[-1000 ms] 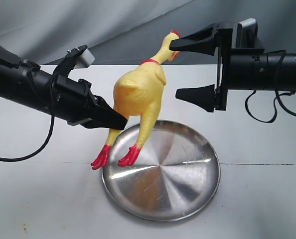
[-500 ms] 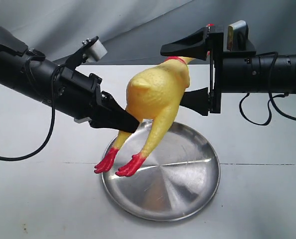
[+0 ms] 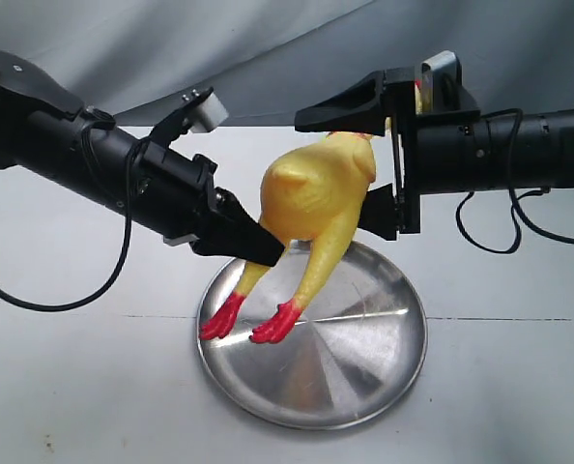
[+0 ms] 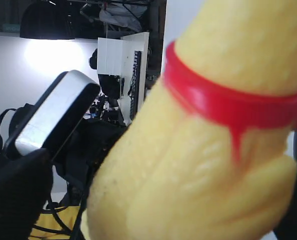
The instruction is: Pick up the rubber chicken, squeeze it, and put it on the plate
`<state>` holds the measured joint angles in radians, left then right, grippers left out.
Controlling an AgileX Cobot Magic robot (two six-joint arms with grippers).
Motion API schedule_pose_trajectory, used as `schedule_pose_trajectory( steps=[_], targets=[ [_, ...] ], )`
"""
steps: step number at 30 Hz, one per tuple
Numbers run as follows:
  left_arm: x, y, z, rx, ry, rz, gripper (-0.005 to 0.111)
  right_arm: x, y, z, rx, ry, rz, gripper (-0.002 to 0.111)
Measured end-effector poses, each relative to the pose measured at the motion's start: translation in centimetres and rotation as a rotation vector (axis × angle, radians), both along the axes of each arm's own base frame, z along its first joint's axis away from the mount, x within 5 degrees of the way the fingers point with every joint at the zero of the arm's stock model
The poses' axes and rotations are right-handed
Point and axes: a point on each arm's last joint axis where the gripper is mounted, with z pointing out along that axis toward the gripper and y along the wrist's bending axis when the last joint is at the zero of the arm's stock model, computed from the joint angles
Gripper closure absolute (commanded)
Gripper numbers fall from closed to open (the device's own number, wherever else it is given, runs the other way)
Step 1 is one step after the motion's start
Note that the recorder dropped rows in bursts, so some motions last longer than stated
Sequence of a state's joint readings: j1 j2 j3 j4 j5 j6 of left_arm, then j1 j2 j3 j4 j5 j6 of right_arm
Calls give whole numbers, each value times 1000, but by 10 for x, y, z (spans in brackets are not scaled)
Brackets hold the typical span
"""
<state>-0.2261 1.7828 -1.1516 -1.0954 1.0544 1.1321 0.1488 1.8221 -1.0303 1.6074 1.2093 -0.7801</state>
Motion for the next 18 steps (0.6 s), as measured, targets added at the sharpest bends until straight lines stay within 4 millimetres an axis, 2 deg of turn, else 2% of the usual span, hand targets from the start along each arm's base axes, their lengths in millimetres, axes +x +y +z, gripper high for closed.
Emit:
schedule_pose_trajectory(
  steps=[1,3,4,6,18],
  targets=[
    [1,0,1,-1,-5,0,107,0,0,0,0,0,0,21],
    [4,-1,6,-6,-25,0,107,0,0,0,-2,2,2,47],
    [5,-1,7,-7,-29,0,107,0,0,0,-4,1,1,73],
    [4,-1,7,-2,-27,-9,107,0,1,0,-1,0,2,108],
    [5,-1,5,2,-24,-11,107,0,0,-1,-24,-34,15,108]
  ],
)
